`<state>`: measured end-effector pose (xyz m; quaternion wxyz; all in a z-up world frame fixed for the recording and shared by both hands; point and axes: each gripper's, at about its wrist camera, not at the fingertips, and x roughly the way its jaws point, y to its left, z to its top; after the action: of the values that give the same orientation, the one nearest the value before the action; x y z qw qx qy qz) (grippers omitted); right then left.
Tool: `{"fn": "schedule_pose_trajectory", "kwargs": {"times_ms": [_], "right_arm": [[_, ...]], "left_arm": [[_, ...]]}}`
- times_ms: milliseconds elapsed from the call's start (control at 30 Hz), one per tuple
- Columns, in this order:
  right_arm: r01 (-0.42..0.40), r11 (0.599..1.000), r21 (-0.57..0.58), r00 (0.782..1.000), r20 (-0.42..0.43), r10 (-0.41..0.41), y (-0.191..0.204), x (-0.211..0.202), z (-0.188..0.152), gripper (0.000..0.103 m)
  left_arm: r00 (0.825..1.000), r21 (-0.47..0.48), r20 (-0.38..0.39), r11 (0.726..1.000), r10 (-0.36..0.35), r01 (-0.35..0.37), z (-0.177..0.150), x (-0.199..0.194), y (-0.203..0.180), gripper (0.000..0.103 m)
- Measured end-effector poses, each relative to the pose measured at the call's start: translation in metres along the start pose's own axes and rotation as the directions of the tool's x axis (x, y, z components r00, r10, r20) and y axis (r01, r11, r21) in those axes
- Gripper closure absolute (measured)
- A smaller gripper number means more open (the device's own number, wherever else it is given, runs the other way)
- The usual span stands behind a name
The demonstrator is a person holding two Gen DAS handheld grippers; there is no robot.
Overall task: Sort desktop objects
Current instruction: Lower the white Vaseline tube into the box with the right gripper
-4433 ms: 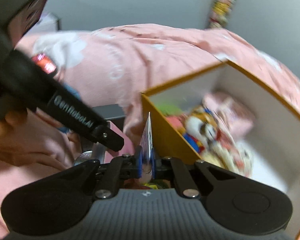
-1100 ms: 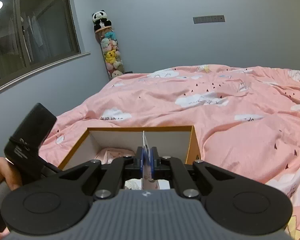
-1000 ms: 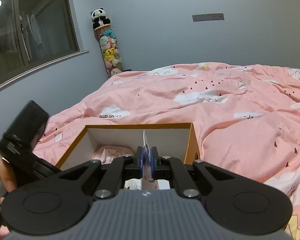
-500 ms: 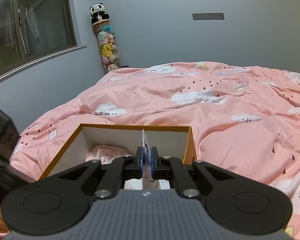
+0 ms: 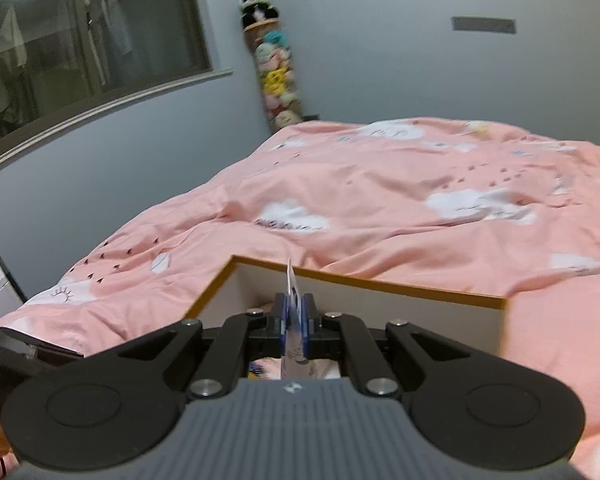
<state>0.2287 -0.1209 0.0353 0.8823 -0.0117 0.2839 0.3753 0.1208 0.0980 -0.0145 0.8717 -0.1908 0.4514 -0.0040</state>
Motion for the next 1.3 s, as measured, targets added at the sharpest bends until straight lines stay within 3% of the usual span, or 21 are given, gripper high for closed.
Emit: {"fn": "schedule_pose_trajectory", "kwargs": {"times_ms": [167, 400, 867, 1067, 1300], "right_arm": [[0.000, 0.999, -0.044, 0.999, -0.046, -0.002, 0.019, 0.030, -0.001, 0.096], [0.018, 0.999, -0.048, 0.989, -0.145, -0.025, 0.024, 0.062, -0.013, 0.096], [-0.007, 0.991, -0.133, 0.956, -0.291, -0.033, 0.033, 0.080, -0.036, 0.096], [-0.011, 0.972, -0.236, 0.953, -0.296, -0.061, 0.048, 0.076, -0.045, 0.096], [0.012, 0.975, -0.223, 0.954, -0.291, -0.078, 0.047, 0.076, -0.040, 0.097]], "left_arm": [[1.000, 0.018, 0.023, 1.000, 0.021, -0.021, -0.007, -0.004, 0.007, 0.055], [1.000, -0.009, 0.025, 1.000, -0.006, 0.007, -0.010, -0.003, 0.019, 0.055], [0.999, -0.043, 0.008, 0.998, -0.038, 0.038, -0.014, 0.005, 0.029, 0.055], [0.999, -0.034, 0.006, 0.999, -0.036, 0.036, -0.014, 0.005, 0.026, 0.055], [0.999, -0.022, 0.042, 1.000, 0.005, -0.004, -0.015, -0.002, 0.025, 0.055]]}}
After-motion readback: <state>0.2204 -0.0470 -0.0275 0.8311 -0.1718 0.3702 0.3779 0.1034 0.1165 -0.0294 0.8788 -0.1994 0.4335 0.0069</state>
